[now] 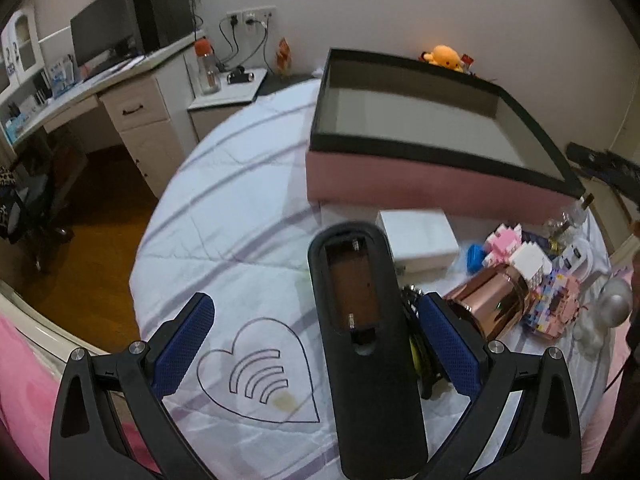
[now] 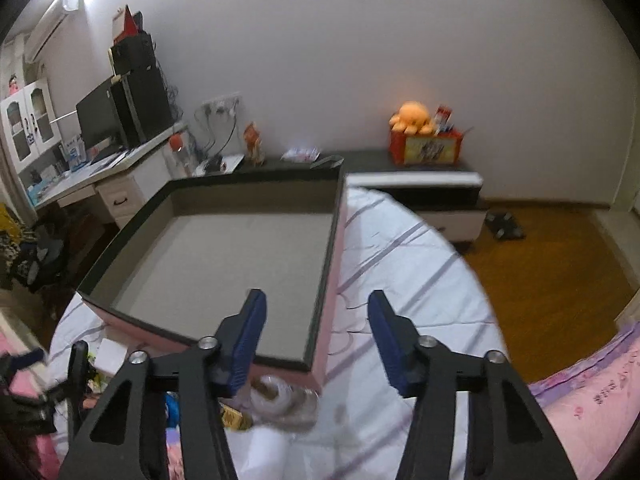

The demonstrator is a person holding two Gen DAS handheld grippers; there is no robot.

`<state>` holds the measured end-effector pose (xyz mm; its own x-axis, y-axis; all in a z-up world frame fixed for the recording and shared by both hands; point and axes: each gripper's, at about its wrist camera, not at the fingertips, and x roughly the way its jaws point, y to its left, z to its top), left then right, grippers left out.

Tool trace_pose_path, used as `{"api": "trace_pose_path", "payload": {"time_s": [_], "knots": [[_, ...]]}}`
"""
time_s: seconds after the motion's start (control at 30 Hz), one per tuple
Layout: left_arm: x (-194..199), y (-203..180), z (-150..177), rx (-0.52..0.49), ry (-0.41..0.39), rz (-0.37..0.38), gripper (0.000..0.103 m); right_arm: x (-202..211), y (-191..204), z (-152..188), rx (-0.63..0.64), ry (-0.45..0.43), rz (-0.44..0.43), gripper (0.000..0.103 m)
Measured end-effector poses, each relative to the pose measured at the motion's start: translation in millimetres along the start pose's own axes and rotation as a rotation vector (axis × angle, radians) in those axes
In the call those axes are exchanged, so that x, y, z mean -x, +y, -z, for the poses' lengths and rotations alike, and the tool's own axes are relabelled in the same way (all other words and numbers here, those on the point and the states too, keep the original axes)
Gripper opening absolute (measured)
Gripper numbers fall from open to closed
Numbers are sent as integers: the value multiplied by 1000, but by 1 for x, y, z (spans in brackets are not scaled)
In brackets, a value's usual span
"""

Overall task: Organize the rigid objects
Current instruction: 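Close left tool on the black case while right tool clamps the pink box wall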

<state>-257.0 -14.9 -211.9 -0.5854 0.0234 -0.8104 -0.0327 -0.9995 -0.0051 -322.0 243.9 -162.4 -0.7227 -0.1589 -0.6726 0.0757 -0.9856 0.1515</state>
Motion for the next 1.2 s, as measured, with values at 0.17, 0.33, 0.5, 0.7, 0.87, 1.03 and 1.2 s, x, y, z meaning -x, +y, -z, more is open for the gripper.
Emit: {"api": "trace_pose_path", "payload": {"time_s": [0.17,0.33,0.5,0.7,0.87,1.03,1.2], "knots": [[2,-1,5,-6,21,10,103,-33,0,-4,-6,130,32,52],[4,5,6,19,30,11,103,-46,-1,-6,0,182,35,29],[1,11,5,67,39,11,103,-49,0,-3,1,210,20,21],[-9,12,3,116,40,31,103,-50,0,-6,-3,215,25,21],[-11,12,6,64,52,44,96,-53,0,-8,3,224,30,21],[-5,11,8,22,38,116,67,-54,-2,-9,7,224,31,21],[-3,12,8,13,34,168,54,-53,-3,-9,7,224,31,21]]}}
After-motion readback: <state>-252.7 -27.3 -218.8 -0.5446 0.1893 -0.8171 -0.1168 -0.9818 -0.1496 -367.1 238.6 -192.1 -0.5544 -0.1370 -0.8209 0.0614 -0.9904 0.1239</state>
